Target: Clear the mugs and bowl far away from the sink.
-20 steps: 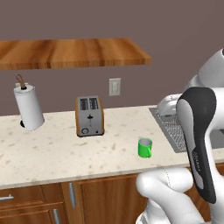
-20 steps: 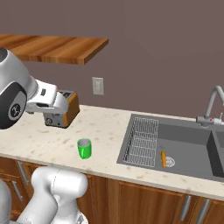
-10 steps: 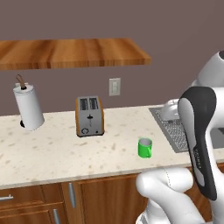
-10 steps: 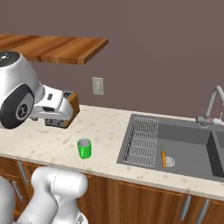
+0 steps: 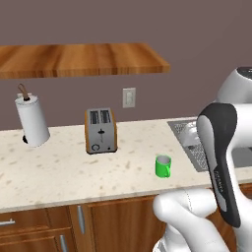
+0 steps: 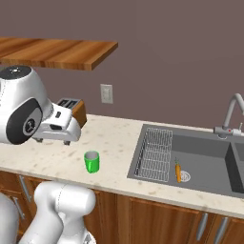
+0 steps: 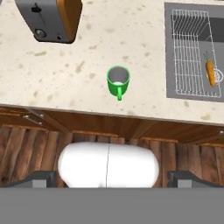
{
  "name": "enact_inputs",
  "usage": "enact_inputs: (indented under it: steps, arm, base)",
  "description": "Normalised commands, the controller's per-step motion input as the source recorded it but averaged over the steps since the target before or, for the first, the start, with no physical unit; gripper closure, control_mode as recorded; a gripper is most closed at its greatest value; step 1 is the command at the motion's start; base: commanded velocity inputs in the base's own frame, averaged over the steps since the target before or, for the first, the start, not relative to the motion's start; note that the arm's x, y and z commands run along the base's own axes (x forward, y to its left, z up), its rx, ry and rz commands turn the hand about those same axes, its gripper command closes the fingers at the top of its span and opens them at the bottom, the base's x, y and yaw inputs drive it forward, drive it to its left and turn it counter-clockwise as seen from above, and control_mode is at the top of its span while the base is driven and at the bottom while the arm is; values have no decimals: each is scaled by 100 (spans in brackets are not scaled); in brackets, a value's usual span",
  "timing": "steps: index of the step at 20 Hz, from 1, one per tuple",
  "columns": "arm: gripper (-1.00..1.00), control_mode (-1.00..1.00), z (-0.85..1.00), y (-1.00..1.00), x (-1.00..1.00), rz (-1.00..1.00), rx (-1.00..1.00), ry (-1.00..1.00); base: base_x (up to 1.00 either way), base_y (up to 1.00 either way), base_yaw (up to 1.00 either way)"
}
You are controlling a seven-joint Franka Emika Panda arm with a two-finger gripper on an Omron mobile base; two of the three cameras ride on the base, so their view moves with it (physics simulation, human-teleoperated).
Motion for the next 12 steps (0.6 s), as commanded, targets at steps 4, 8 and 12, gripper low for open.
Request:
enact_inputs:
  steps: [4, 8, 12]
  arm:
    - [-100, -100, -36, 0, 0, 0, 2, 0]
    - [-100, -100, -41, 0, 0, 0, 0, 0]
    - [-100, -100, -38, 0, 0, 1, 1, 4]
  base:
    - [0, 0, 0]
    - [0, 0, 0]
    - [0, 0, 0]
